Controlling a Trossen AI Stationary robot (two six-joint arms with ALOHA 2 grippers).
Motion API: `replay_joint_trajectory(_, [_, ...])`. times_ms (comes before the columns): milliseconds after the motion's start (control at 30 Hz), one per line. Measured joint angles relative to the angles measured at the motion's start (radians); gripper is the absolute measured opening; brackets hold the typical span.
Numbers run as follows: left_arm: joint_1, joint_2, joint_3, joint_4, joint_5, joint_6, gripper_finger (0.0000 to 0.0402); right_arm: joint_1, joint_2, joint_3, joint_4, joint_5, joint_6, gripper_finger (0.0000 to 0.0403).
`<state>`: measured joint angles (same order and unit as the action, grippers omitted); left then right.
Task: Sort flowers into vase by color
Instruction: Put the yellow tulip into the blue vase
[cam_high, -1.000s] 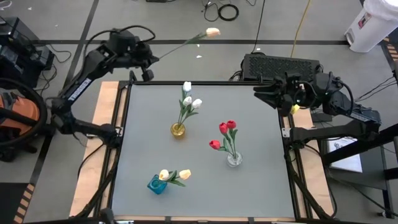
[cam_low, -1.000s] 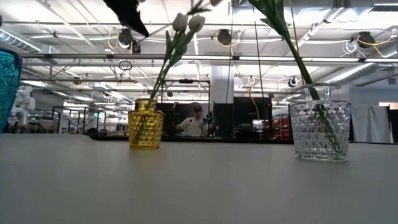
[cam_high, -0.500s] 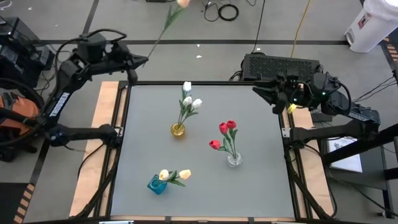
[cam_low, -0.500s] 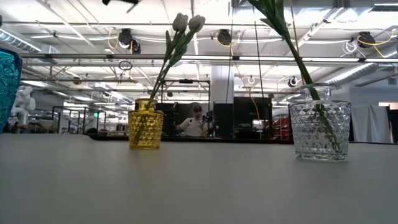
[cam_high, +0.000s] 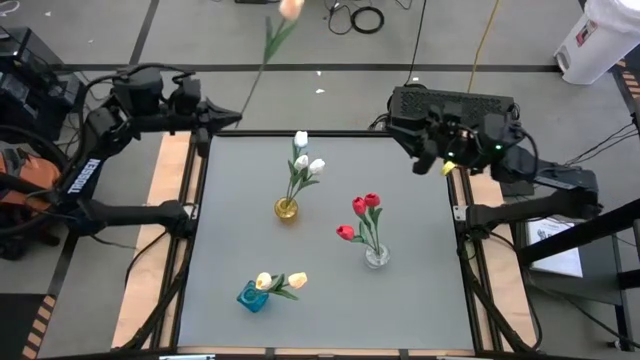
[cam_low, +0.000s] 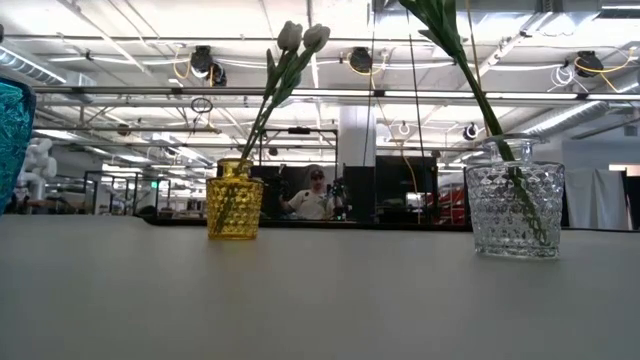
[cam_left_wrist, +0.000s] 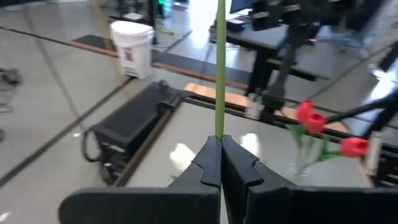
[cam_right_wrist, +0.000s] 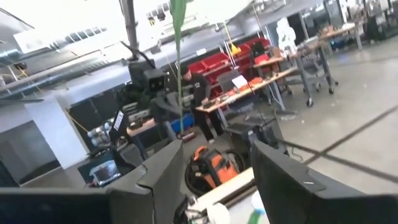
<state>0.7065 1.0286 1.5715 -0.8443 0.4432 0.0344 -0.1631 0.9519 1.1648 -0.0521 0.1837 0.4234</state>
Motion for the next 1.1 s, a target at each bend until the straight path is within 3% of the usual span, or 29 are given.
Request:
replay_joint_trajectory(367, [-0.189,0.023,0.000,0.020,0.001,-0.061,0.0000,0.002,0.171,0.000,0.360,-0.046,-0.182,0.0183])
replay_joint_trajectory(767, [-0.339,0.096,0.000,0.160,-0.010,-0.109,0.0000,0.001,0.281,0.000,0.553,-0.107,-0.047,0.0183])
replay_joint_trajectory(1100, [-0.412,0.212,0.000,0.251,-0.007,-0.135,0.0000,0.010,0.285,0.000,0.636,-0.126,-0.050,0.0183])
